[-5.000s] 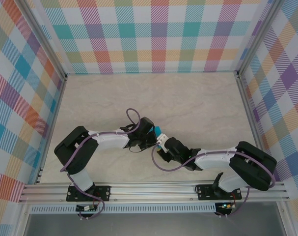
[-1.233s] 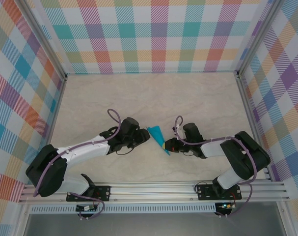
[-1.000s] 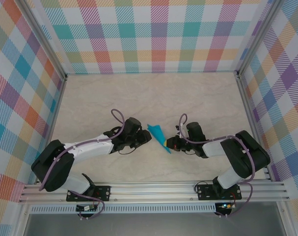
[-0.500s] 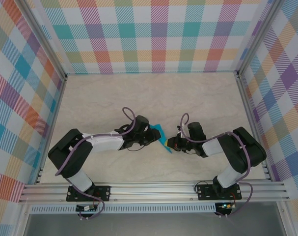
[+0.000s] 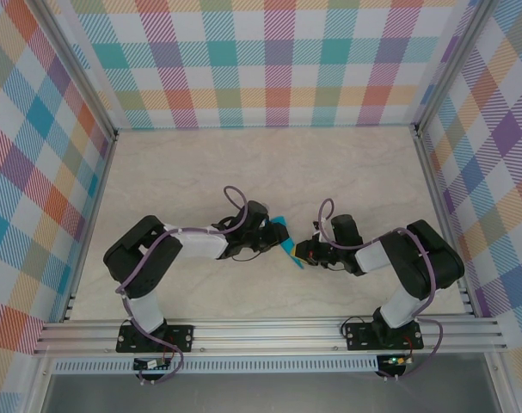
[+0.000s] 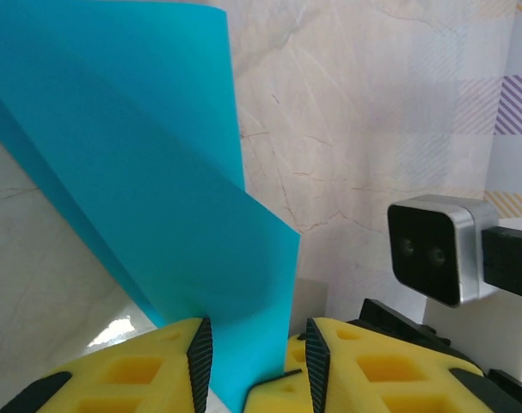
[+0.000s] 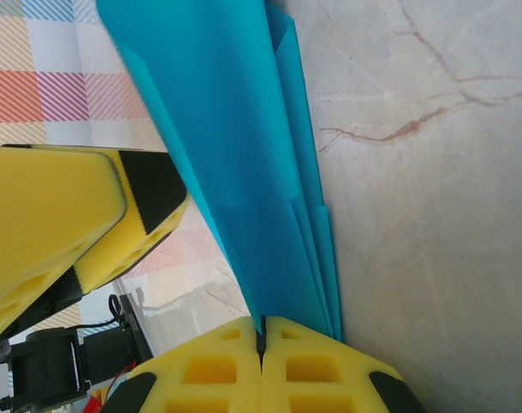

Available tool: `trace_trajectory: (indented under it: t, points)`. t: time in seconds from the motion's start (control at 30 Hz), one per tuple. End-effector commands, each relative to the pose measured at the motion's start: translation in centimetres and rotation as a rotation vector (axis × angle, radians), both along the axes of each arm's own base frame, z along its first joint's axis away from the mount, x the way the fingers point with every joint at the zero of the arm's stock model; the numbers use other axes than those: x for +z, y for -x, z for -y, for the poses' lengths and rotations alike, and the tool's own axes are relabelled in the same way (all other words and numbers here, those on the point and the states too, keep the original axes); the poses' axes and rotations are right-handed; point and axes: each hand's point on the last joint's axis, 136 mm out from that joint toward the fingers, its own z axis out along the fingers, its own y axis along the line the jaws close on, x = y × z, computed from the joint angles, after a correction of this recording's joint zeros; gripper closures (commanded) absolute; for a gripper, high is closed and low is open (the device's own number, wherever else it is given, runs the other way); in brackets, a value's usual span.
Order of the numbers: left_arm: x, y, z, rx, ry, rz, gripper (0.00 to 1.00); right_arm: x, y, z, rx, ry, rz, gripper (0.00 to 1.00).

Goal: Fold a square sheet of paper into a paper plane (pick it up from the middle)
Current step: Fold the wing for the fifth time at the center of the table.

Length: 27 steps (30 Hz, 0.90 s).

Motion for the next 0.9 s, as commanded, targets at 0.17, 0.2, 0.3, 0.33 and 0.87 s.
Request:
trace_trajectory:
  t: [0.17, 0.2, 0.3, 0.33, 0.87]
  points:
    - [0.4, -0.9, 1.9, -0.050, 0.003, 0.045, 0.64, -0.5, 0.5, 0.3, -0.007, -0.006, -0.023, 1.00]
    - [0.2, -1.0, 2.0, -0.052, 0.002, 0.042, 0.64, -0.6, 0.5, 0.4, -0.009, -0.004, -0.025, 1.00]
    - [-0.6, -0.9, 2.0, -0.055, -0.009, 0.026, 0.65, -0.7, 0.5, 0.5, -0.014, 0.003, -0.030, 0.98]
    - [-0.8, -0.9, 2.0, -0.054, -0.012, 0.024, 0.65, -0.8, 0.5, 0.5, -0.017, 0.007, -0.033, 0.97]
    - [5.8, -0.5, 1.4, -0.069, 0.071, 0.183, 0.48, 0.5, 0.1, 0.6, -0.073, -0.068, -0.079, 1.00]
